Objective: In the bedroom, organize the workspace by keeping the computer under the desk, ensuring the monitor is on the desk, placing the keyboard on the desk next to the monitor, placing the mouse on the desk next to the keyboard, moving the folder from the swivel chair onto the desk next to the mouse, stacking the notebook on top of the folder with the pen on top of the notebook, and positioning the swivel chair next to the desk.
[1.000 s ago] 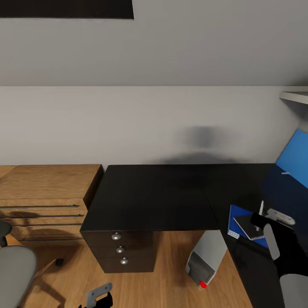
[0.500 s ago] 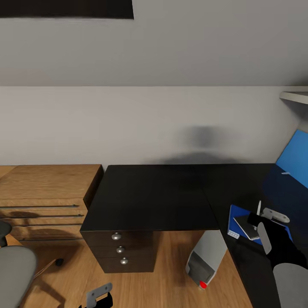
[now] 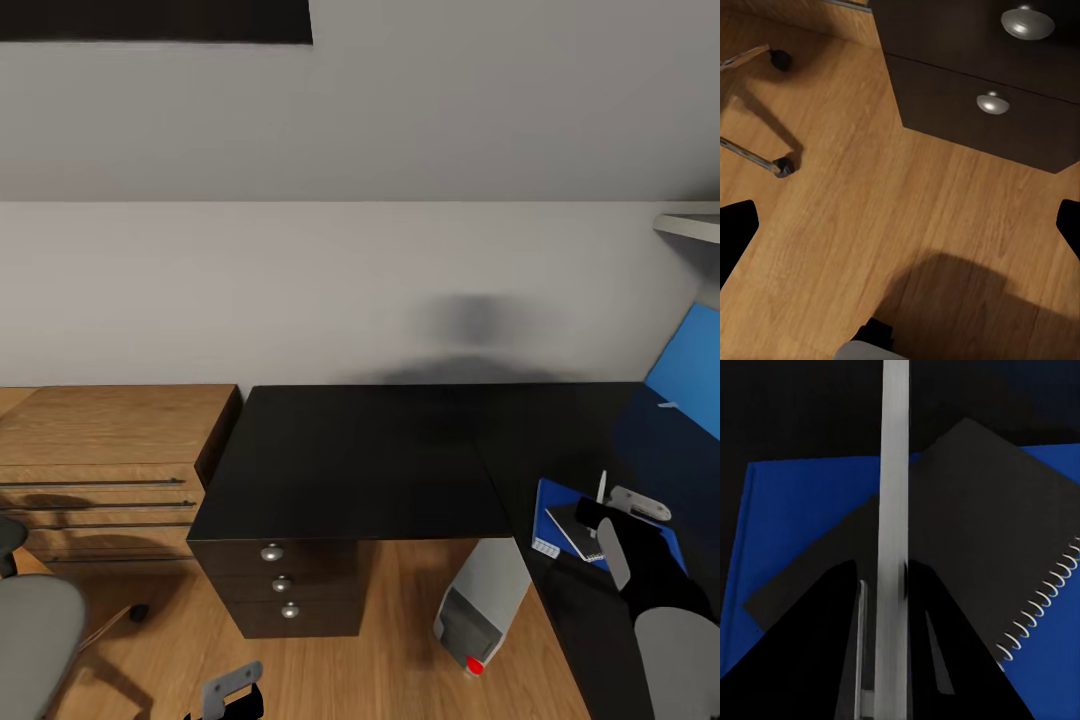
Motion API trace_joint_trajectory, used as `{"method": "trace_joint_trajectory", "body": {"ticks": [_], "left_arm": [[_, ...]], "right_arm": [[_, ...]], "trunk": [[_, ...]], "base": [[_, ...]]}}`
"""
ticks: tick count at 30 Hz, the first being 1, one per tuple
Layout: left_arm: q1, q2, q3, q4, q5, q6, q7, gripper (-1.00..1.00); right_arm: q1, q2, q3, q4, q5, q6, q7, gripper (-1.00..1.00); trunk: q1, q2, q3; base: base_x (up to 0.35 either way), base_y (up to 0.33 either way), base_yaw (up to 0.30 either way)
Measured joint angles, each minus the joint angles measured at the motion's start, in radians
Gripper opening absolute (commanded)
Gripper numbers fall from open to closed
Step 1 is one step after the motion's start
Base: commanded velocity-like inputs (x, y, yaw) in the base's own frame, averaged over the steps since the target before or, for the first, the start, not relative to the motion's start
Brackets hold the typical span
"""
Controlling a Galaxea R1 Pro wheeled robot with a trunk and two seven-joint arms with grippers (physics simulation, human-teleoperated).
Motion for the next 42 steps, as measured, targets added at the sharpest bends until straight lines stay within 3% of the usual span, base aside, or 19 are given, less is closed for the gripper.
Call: {"method": "trace_joint_trajectory", "body": {"ticks": [13,19,30,42], "left_arm": [[0.0,0.0,-0.001,0.0,0.0,0.0,0.0,1.0],[0.0,0.0,-0.001,0.0,-0.001,-0.001,0.0,1.0],[0.0,0.0,-0.002,0.0,-0.002,-0.001,0.0,1.0],[0.0,0.0,-0.003,0.0,-0.002,0.0,0.0,1.0]], "right_arm": [[-0.02,-0.002,0.0,0.044,0.005,-0.036,-0.001,-1.0],[-0.024,-0.016,-0.001,0.066,0.003,-0.038,-0.001,-1.0],[-0.102,-0.058,-0.001,0.243,0.005,-0.115,-0.002,-1.0],[-0.109,-0.063,-0.001,0.263,0.005,-0.122,-0.004,-1.0]], "trunk": [[0.0,0.0,0.0],[0.0,0.0,0.0],[0.0,0.0,0.0],[0.0,0.0,0.0]], "base": [[0.0,0.0,0.0],[0.0,0.0,0.0],[0.0,0.0,0.0],[0.0,0.0,0.0]]}}
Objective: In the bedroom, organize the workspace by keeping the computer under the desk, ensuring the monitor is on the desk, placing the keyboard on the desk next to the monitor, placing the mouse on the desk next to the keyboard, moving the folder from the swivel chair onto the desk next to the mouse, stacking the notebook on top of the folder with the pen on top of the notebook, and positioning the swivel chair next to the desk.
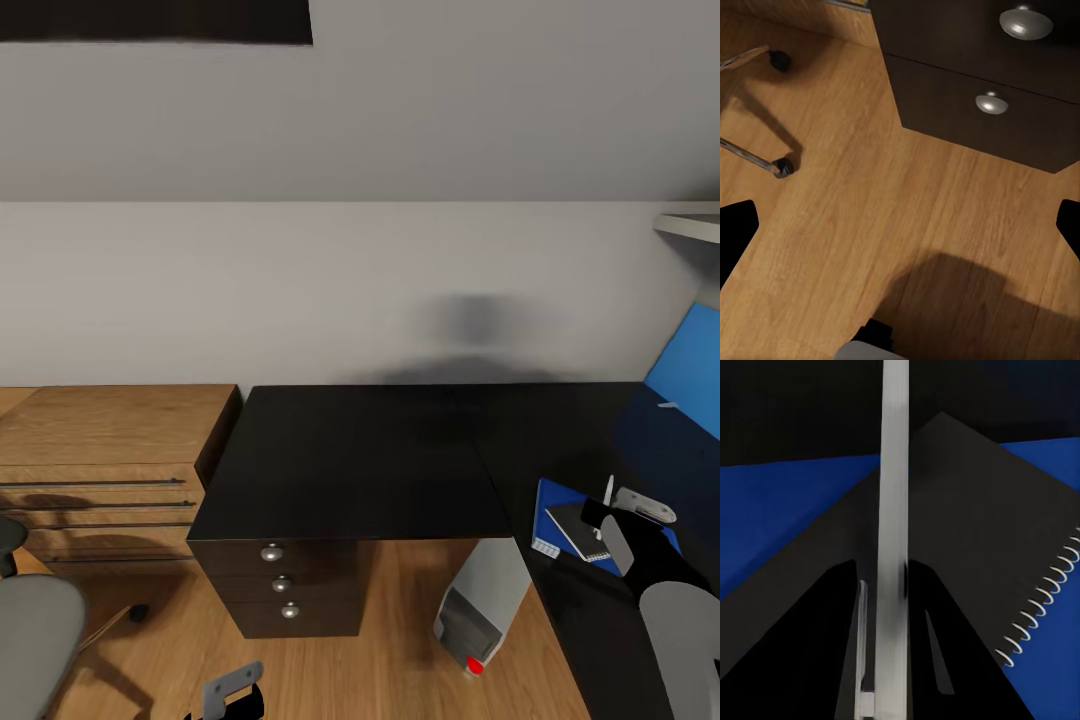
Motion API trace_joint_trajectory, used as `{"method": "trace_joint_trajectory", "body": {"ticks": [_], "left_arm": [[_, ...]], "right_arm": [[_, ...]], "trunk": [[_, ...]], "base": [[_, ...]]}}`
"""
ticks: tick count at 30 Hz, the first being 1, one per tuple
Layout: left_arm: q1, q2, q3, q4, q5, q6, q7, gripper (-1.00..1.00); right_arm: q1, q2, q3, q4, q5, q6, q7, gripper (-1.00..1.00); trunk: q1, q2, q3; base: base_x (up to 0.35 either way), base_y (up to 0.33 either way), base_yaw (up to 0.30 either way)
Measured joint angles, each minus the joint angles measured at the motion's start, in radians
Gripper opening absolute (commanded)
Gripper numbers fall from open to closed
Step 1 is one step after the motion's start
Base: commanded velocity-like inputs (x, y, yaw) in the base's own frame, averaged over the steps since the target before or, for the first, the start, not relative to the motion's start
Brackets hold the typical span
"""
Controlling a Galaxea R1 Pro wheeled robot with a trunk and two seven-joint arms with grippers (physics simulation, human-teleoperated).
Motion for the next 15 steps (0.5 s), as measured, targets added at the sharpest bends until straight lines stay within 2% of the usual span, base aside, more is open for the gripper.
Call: {"method": "trace_joint_trajectory", "body": {"ticks": [15], "left_arm": [[0.0,0.0,0.0,0.0,0.001,0.0,0.0,1.0]], "right_arm": [[0.0,0.004,0.001,0.0,-0.002,0.009,-0.001,-1.0]], "trunk": [[0.0,0.0,0.0]], "base": [[0.0,0.0,0.0]]}}
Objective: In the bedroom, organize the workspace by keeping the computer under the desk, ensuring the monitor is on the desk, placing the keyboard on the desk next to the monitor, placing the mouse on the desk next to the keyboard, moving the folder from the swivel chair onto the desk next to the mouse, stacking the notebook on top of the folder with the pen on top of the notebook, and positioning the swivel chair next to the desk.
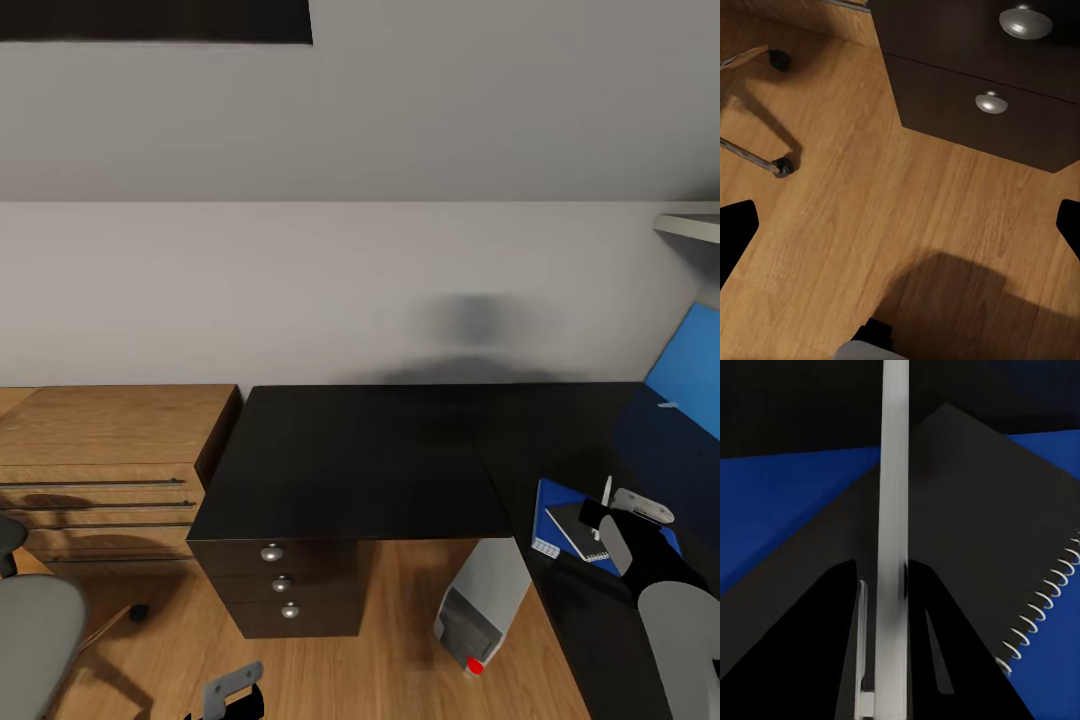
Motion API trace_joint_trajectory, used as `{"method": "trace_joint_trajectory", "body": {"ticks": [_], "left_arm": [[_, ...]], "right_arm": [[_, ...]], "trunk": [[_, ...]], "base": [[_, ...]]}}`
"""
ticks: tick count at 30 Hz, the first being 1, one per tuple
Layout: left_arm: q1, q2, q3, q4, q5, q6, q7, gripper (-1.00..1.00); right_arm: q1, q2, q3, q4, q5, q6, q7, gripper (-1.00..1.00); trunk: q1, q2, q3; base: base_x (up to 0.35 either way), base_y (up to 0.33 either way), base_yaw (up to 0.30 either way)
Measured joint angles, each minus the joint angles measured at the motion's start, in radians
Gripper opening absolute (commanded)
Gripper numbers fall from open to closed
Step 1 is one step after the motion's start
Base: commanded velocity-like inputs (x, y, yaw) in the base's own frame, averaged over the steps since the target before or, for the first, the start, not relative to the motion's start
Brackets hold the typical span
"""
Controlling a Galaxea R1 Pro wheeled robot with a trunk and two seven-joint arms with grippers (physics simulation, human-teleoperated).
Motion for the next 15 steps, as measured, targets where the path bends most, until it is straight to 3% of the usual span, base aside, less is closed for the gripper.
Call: {"method": "trace_joint_trajectory", "body": {"ticks": [7,15], "left_arm": [[0.0,0.0,0.0,0.0,0.0,0.0,0.0,1.0],[0.0,0.0,0.0,0.0,0.0,0.001,0.0,1.0]], "right_arm": [[0.0,0.0,0.0,0.0,0.0,0.007,-0.001,-1.0],[0.0,0.0,0.0,-0.004,-0.001,0.066,0.0,-1.0]], "trunk": [[0.0,0.0,0.0],[0.0,0.0,0.0]], "base": [[0.0,0.0,0.0],[0.0,0.0,0.0]]}}
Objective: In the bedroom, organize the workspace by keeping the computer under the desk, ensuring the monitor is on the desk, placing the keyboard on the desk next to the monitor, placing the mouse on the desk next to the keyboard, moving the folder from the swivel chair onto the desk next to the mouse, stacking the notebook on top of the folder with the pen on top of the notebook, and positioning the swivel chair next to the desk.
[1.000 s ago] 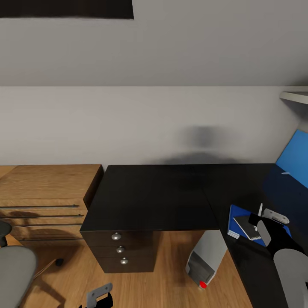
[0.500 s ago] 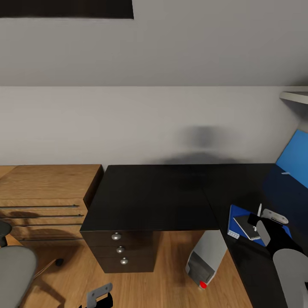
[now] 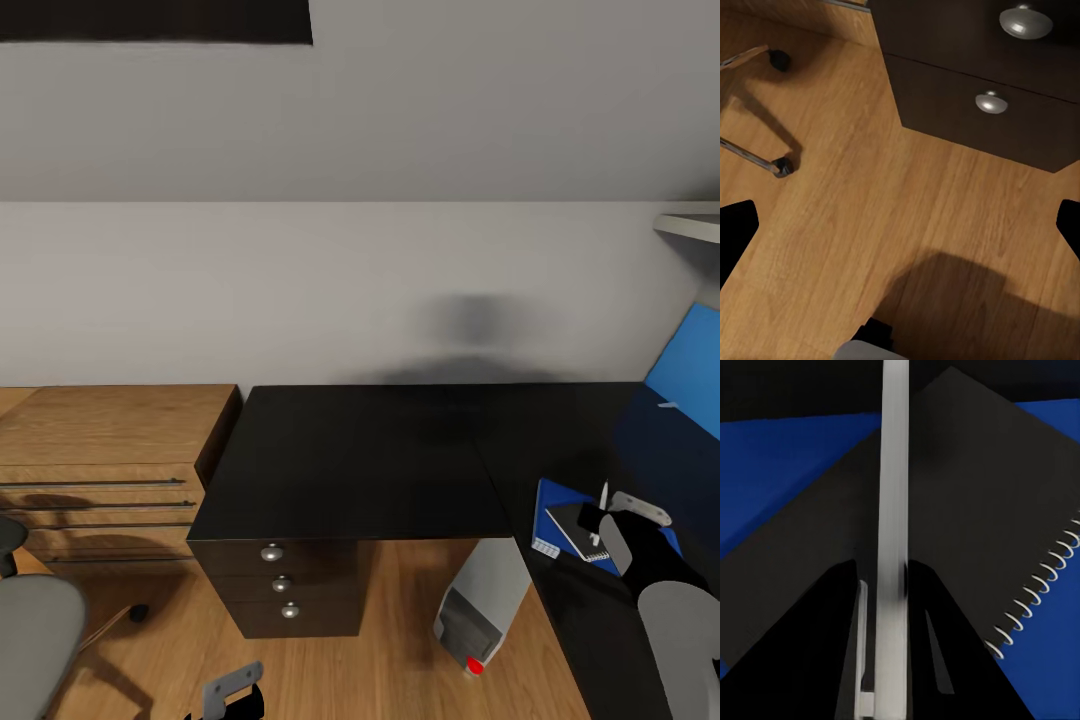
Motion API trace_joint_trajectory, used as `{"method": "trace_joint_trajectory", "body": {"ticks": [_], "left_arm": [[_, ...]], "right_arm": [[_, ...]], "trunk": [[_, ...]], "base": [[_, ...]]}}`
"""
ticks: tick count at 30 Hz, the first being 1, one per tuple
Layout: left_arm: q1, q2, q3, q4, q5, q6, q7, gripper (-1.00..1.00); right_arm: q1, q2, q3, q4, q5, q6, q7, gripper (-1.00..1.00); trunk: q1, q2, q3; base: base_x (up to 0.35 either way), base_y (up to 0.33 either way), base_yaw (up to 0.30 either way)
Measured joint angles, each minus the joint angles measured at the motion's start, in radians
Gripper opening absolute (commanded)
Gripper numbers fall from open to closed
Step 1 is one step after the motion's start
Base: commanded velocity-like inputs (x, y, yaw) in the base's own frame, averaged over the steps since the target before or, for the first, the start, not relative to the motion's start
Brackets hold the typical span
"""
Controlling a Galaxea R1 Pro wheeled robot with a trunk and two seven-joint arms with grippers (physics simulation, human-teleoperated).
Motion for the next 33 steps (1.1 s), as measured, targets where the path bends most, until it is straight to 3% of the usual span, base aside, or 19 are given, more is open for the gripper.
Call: {"method": "trace_joint_trajectory", "body": {"ticks": [20,21,27,33], "left_arm": [[0.0,-0.002,-0.001,0.006,0.0,0.0,0.0,1.0],[0.0,-0.002,-0.001,0.006,0.0,0.0,0.0,1.0],[0.0,-0.002,-0.001,0.006,0.0,0.0,0.001,1.0],[0.0,-0.002,-0.001,0.006,0.003,0.0,0.0,1.0]], "right_arm": [[0.0,0.002,0.001,0.0,0.0,0.009,0.0,-1.0],[0.0,0.002,0.001,0.0,0.001,0.009,0.0,1.0],[0.0,0.0,0.001,0.0,-0.001,0.009,0.002,1.0],[0.0,0.0,0.001,-0.002,-0.001,0.009,0.003,1.0]], "trunk": [[0.0,0.0,0.0],[0.0,0.0,0.0],[0.0,0.0,0.0],[-0.023,0.042,0.019]], "base": [[0.0,0.0,0.0],[0.0,0.0,0.0],[0.0,0.0,0.0],[0.0,0.0,0.0]]}}
